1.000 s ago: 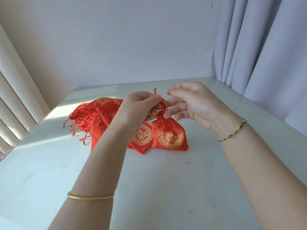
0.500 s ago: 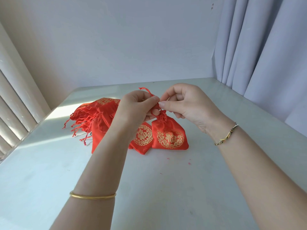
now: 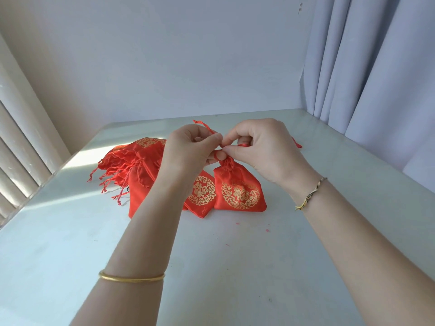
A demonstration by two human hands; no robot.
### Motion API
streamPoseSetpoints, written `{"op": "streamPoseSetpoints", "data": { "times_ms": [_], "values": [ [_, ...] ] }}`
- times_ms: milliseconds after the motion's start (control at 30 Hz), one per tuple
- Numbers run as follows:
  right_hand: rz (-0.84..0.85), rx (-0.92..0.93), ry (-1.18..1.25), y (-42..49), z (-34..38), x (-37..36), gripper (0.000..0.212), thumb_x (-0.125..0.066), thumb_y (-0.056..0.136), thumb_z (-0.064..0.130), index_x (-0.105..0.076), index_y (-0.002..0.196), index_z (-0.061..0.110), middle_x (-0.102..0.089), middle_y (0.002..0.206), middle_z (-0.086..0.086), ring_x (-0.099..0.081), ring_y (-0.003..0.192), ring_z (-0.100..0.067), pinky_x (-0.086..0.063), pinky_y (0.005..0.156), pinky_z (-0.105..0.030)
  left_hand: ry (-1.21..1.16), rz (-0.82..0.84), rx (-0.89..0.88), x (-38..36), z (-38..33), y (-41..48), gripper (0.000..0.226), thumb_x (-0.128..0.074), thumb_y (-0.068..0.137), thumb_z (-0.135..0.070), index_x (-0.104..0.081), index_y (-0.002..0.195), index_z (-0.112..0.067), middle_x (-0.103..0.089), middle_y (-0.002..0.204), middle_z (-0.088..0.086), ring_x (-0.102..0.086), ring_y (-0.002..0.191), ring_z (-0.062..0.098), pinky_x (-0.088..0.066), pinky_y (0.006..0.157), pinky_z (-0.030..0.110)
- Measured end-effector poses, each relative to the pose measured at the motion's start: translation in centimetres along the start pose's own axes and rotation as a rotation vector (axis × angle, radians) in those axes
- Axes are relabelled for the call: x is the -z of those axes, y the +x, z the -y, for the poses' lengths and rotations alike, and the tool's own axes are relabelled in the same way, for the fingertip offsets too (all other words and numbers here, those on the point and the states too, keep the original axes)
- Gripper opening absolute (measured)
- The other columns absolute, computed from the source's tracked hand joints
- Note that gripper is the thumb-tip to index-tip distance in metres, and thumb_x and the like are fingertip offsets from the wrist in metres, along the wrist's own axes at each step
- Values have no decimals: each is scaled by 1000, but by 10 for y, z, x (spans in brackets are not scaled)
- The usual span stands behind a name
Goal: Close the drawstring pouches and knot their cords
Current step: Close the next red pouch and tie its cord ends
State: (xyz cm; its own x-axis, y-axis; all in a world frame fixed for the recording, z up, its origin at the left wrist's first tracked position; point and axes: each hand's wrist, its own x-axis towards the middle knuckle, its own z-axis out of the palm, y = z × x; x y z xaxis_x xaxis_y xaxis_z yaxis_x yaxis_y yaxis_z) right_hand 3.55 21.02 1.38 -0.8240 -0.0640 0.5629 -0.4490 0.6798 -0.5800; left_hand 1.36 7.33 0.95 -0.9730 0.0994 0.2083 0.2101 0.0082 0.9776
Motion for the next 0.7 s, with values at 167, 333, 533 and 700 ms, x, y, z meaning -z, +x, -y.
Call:
{"op": "streamPoseSetpoints", "data": {
  "times_ms": [167, 333, 533, 700],
  "values": [
    [7, 36, -186, 1, -2, -2, 8, -66, 80, 18, -74, 81, 17, -50, 60, 14, -47, 59, -5, -40, 65, -26, -14, 23, 43, 0, -5, -1, 17, -63, 82, 1, -59, 96, -8, -65, 70, 2, -66, 68, 16, -57, 73, 27],
    [-23, -84, -17, 2, -5, -1, 7, -66, 82, 17, -71, 76, 17, -54, 60, 20, -51, 56, 8, -36, 58, -7, 88, 26, 2, -1, -8, -6, 50, -70, 74, 3, -54, 115, -21, -56, 104, 4, -63, 78, 17, -54, 82, 34],
    [58, -350, 390, 0, -5, -2, 13, -64, 85, 11, -64, 71, 12, -46, 40, 15, -40, 35, 0, -27, 40, -9, 329, -103, -201, -7, -7, -9, 52, -62, 79, -2, -45, 122, -27, -48, 116, 1, -64, 81, 8, -51, 62, 15],
    [106, -654, 858, 2, -6, -6, 19, -57, 88, 6, -53, 69, 9, -38, 49, 2, -26, 33, -3, -17, 34, -14, 393, -94, -300, -6, -5, -10, 39, -60, 80, -2, -45, 108, -26, -44, 121, 0, -59, 90, 1, -50, 78, 25]
  ]
}}
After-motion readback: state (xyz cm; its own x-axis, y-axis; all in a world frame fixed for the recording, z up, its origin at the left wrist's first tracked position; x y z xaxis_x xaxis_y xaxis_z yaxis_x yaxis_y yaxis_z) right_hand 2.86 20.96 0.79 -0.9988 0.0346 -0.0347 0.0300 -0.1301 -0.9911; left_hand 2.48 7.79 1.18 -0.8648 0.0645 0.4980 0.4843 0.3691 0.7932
